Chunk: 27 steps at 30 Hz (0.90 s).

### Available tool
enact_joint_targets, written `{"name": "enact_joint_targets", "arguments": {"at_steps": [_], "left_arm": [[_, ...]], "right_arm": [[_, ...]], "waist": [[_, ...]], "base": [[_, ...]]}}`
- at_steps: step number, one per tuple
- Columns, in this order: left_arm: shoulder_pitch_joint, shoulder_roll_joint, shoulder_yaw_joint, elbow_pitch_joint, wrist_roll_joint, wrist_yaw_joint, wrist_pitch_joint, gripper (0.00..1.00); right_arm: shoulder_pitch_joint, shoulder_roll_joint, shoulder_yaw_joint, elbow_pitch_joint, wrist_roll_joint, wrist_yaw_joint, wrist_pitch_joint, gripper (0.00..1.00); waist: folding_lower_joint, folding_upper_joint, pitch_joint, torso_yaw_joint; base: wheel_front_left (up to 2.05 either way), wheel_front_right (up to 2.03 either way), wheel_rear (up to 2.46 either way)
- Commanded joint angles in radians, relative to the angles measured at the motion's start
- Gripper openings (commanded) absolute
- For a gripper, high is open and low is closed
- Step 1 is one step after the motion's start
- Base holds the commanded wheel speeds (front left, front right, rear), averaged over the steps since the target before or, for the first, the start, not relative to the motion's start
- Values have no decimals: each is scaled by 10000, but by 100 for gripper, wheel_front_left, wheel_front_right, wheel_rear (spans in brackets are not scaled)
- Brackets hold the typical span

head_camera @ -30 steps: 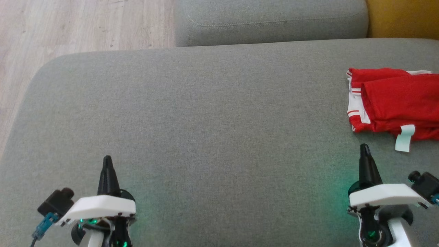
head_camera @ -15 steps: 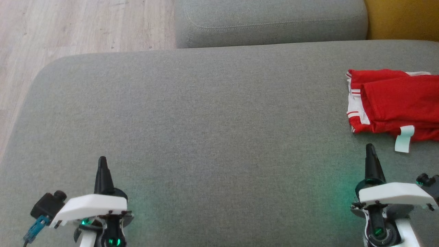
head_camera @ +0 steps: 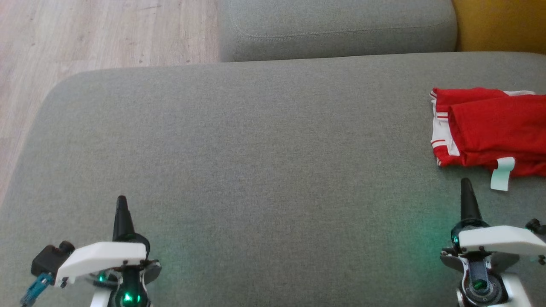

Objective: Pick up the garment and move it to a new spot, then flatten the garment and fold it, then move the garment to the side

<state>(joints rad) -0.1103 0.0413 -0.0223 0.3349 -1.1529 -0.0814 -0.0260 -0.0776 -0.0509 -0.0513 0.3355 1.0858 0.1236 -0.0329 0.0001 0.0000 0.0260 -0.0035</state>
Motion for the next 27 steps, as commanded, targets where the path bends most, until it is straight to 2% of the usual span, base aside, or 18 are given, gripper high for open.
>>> {"name": "enact_joint_targets", "arguments": {"at_steps": [1,27], "left_arm": [[-172,57,339,-392,-206,-92,78,0],[-66,75,900,-668,-2596,-312,799,0]], "right_arm": [[-355,-49,65,-400,263,46,89,0],[-324,-42,-286,-680,3013,60,820,0]], "waist": [[0,0,-5,1],[0,0,-128,20]], "base": [[0,0,0],[0,0,0]]}}
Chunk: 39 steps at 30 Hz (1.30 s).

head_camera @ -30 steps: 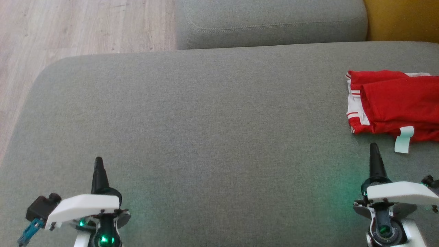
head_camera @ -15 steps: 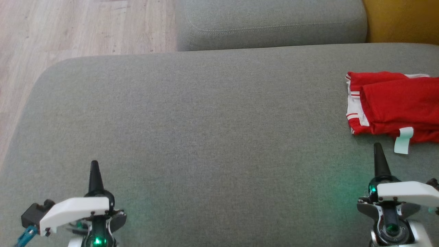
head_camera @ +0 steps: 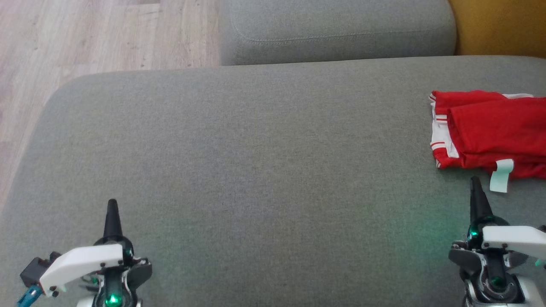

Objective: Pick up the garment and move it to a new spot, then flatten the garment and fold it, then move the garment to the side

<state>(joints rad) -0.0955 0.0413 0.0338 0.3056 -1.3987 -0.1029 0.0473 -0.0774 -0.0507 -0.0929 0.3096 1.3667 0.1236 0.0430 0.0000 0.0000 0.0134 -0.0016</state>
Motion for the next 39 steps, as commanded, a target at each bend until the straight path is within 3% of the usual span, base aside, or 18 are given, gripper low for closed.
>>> {"name": "enact_joint_targets", "arguments": {"at_steps": [1,20,39], "left_arm": [[-209,75,360,-385,-234,-106,96,0],[-126,89,798,-600,-2100,-278,658,0],[-126,89,798,-601,-2100,-278,658,0]], "right_arm": [[-324,-43,116,-432,314,60,90,0],[-300,-36,-161,-650,2458,71,663,0],[-302,-26,-175,-650,2446,71,675,0]], "waist": [[0,0,-7,1],[0,0,-103,16],[0,0,-103,16]], "base": [[0,0,0],[0,0,0],[0,0,0]]}}
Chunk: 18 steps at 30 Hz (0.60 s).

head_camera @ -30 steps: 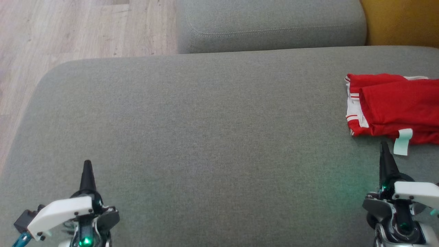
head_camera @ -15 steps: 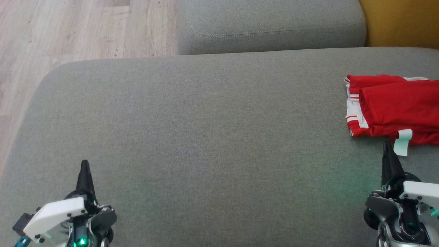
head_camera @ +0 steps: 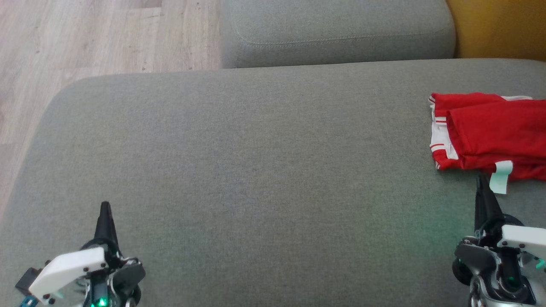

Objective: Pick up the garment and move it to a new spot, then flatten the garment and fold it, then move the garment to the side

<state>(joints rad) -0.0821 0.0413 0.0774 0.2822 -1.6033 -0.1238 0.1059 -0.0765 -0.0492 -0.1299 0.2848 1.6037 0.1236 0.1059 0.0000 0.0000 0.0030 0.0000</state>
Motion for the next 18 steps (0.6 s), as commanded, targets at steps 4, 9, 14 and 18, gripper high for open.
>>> {"name": "enact_joint_targets", "arguments": {"at_steps": [4,9,14,18], "left_arm": [[-260,89,362,-368,-55,-69,71,0],[-260,89,362,-368,-55,-69,71,0],[-260,89,362,-368,-55,-69,71,0],[-260,89,362,-368,-55,-69,71,0]], "right_arm": [[-312,-39,192,-402,74,71,48,0],[-312,-37,189,-402,71,71,51,0],[-312,-35,186,-402,69,71,53,0],[-312,-33,183,-402,67,71,55,0]], "waist": [[0,0,1,0],[0,0,1,0],[0,0,1,0],[0,0,1,0]], "base": [[0,0,0],[0,0,0],[0,0,0],[0,0,0]]}}
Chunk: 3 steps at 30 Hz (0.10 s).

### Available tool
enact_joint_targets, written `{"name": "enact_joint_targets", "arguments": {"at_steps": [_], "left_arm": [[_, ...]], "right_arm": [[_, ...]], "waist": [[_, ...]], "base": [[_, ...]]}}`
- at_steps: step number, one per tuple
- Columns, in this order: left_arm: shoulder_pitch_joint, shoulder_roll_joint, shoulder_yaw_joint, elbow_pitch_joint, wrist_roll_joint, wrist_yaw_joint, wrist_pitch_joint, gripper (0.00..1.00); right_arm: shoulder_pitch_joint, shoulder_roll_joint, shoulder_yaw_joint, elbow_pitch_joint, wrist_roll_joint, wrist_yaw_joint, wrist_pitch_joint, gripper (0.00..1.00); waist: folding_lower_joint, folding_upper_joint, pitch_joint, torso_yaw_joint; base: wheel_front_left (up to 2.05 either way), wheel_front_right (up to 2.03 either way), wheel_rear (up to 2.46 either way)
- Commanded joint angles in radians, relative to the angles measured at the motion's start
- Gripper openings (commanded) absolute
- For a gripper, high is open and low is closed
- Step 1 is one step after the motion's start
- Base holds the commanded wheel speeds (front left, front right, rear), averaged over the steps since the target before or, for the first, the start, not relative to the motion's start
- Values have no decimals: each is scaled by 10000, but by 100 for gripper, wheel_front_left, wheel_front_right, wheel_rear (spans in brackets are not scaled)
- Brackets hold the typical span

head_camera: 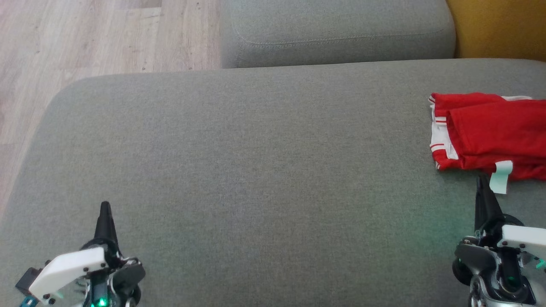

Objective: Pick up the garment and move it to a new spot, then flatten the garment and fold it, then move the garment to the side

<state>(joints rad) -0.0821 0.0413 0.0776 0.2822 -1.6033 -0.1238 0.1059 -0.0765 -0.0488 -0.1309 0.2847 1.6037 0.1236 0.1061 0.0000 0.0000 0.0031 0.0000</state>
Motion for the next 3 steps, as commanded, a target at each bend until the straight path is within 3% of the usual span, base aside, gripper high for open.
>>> {"name": "enact_joint_targets", "arguments": {"at_steps": [1,3], "left_arm": [[-260,89,360,-368,-55,-69,71,0],[-260,89,360,-368,-55,-69,71,0]], "right_arm": [[-313,-37,193,-400,67,71,53,0],[-313,-36,191,-400,66,71,54,0]], "waist": [[0,0,0,0],[0,0,0,0]], "base": [[0,0,0],[0,0,0]]}}
